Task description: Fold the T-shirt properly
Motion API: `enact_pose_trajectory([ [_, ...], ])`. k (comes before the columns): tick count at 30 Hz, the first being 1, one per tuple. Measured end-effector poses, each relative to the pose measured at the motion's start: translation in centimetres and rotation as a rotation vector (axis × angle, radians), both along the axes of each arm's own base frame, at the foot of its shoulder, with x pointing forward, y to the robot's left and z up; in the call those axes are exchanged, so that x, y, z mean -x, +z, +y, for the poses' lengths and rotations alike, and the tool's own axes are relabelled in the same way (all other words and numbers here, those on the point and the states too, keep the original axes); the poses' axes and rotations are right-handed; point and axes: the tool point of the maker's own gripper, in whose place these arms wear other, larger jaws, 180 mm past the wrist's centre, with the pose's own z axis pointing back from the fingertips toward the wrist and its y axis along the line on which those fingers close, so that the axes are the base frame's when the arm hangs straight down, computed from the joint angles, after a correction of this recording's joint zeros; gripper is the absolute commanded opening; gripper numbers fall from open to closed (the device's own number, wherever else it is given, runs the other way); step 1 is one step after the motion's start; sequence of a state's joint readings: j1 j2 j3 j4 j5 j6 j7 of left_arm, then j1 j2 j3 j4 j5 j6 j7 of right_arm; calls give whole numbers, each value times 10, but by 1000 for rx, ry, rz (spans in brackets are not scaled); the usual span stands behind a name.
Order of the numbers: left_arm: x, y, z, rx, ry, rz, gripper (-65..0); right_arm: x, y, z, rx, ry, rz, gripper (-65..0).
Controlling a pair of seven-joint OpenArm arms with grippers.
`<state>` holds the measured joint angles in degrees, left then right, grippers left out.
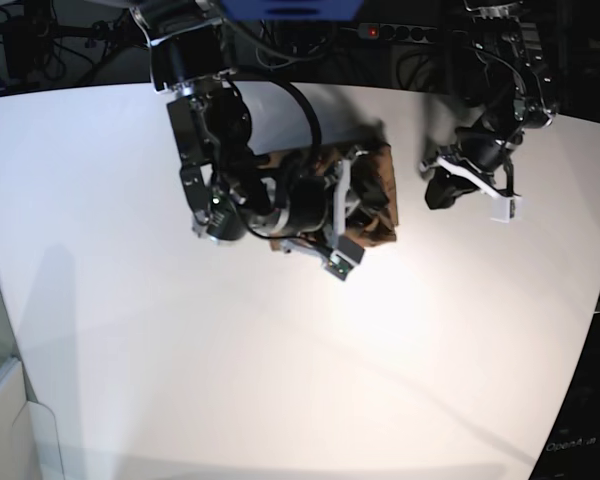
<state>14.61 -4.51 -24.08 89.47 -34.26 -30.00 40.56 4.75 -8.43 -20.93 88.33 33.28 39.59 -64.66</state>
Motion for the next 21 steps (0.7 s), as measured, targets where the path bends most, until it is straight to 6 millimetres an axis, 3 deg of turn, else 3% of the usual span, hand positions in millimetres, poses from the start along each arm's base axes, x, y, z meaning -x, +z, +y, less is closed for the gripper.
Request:
enact_pose_trajectory([
  [3, 4, -1, -1, 3, -3, 4, -633, 3, -8, 2, -15, -9, 27, -332],
  [6, 10, -5, -1, 2, -3, 18, -633, 1, -5, 5, -40, -16, 21, -303],
  [11, 10, -5, -1, 1, -6, 18, -633, 8, -3, 15, -30, 31, 4, -306],
  [14, 12, -6, 0, -7, -8, 23, -633, 6, 10, 20, -38, 52, -42, -309],
  [18, 24, -11, 10, -35, -22, 51, -633, 4, 15, 22, -41, 61, -60, -313],
  [21, 30, -14, 17, -58, -37, 68, -633, 4, 4, 7, -2, 59, -56, -398],
])
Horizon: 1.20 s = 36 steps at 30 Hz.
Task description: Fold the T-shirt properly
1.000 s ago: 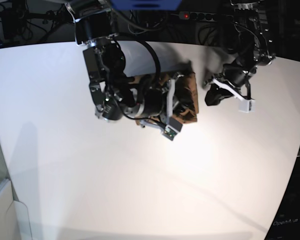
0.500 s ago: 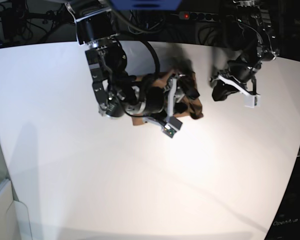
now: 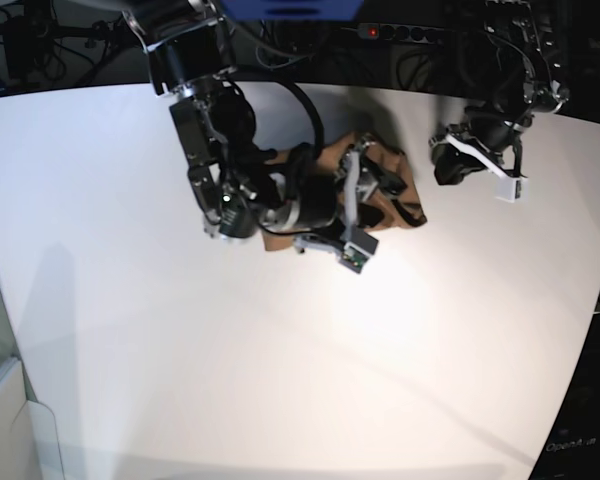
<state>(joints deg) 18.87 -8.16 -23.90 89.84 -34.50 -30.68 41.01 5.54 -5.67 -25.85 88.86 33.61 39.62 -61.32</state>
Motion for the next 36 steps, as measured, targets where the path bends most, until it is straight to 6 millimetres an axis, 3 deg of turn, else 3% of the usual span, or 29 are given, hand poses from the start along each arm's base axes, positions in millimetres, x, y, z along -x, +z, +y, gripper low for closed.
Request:
enact_pose_trajectory([
  [5, 9, 19, 2, 30, -77, -60, -633, -10, -18, -41, 107, -14, -19, -633],
  [9, 11, 37, 1, 49, -123, -97, -633, -10, -30, -67, 173, -15, -20, -643],
  [15, 8, 39, -4, 23, -193, -65, -633, -13, -32, -80, 199, -24, -32, -643],
  [20, 5, 42, -6, 37, -185, -81, -633, 3, -36, -63, 165, -16, 8, -643],
  [25, 5, 41, -5, 32, -185, -78, -633, 4, -19, -30, 72, -10, 3, -643],
  [36, 6, 40, -3, 23, -186, -73, -633, 10, -26, -11, 11, -23, 59, -643],
])
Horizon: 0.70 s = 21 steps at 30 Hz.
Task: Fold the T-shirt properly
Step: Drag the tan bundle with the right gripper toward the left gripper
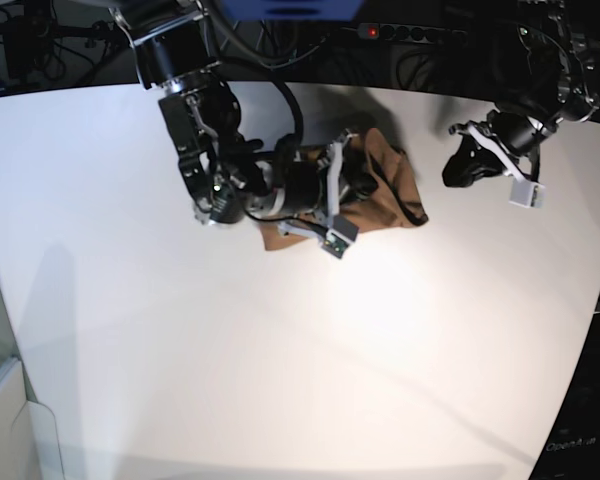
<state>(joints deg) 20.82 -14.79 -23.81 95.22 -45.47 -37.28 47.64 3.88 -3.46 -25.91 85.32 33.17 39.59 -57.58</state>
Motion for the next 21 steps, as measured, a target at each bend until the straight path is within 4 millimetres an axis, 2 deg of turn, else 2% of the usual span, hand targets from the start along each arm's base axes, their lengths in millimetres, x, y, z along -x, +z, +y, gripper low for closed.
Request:
enact_pose_trajectory([
  [5, 0, 0, 0, 0, 0, -1, -633, 4, -2, 2, -9, -4, 8, -643],
  [8, 0, 0, 1, -7, -5, 3, -633, 4, 2, 15, -67, -15, 16, -643],
  [14, 1, 2, 16, -32, 16, 2, -633, 19, -23, 30, -95, -22, 110, -643],
  [16, 2, 4, 29, -46, 49, 0, -633, 29, -21, 41, -98, 25, 104, -643],
  [21, 5, 3, 29, -45, 48, 6, -633, 43, -4, 73, -84, 201, 21, -643],
])
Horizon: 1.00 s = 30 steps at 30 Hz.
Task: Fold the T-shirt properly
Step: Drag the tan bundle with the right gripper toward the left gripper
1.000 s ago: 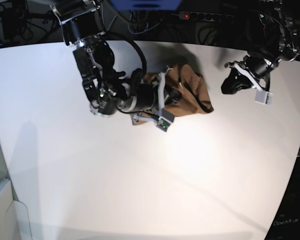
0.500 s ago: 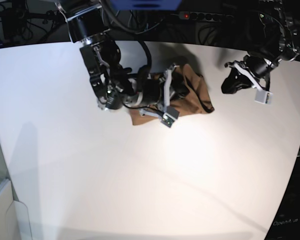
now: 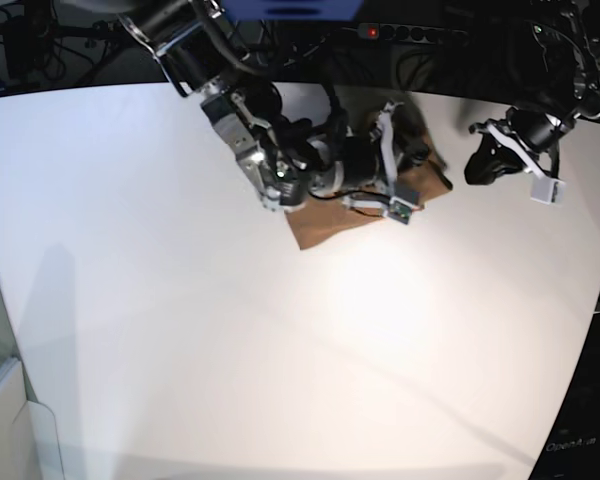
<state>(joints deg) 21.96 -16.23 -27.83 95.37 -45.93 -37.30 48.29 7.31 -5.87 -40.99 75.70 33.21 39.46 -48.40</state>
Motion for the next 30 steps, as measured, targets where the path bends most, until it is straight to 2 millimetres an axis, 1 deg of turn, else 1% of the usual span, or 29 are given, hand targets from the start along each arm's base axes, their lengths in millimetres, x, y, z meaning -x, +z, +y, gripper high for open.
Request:
enact_pose_trajectory([
  [2, 0, 0, 0, -1, 0, 0, -633, -1, 8, 8, -14, 28, -26, -643],
  [4, 1, -1, 0, 0, 1, 3, -633, -3, 9, 8, -15, 26, -31, -643],
  [6, 4, -3, 0, 1, 1, 12, -633, -8, 5, 1, 13, 29, -41, -643],
  [10, 10, -7, -2, 0, -6, 32, -633, -25, 5, -12, 37, 17, -79, -643],
  [14, 14, -9, -4, 5, -10, 39, -633, -32, -9, -37, 104, 15, -90, -643],
  [16, 21, -15, -17, 8, -55, 66, -633, -41, -13, -50, 139, 12, -110, -643],
  [18, 25, -21, -36, 29, -105, 89, -633, -55, -10, -59, 164, 9, -142, -643],
  [20, 25, -22, -45, 43, -125, 90, -633, -67, -7, -69, 187, 5, -162, -643],
  [23, 21, -21, -46, 46, -121, 85, -633, -85, -7, -91, 226, -41, -172, -643],
  [25, 15, -19, -46, 45, -118, 75, -633, -92, -10, -106, 249, -69, -170, -643],
  [27, 7, -21, -43, 67, -95, 62, -633, -97, -11, -117, 266, -86, -175, -643],
  [30, 2, -38, -36, 73, -72, 114, -633, -108, -7, -127, 283, -97, -196, -644],
])
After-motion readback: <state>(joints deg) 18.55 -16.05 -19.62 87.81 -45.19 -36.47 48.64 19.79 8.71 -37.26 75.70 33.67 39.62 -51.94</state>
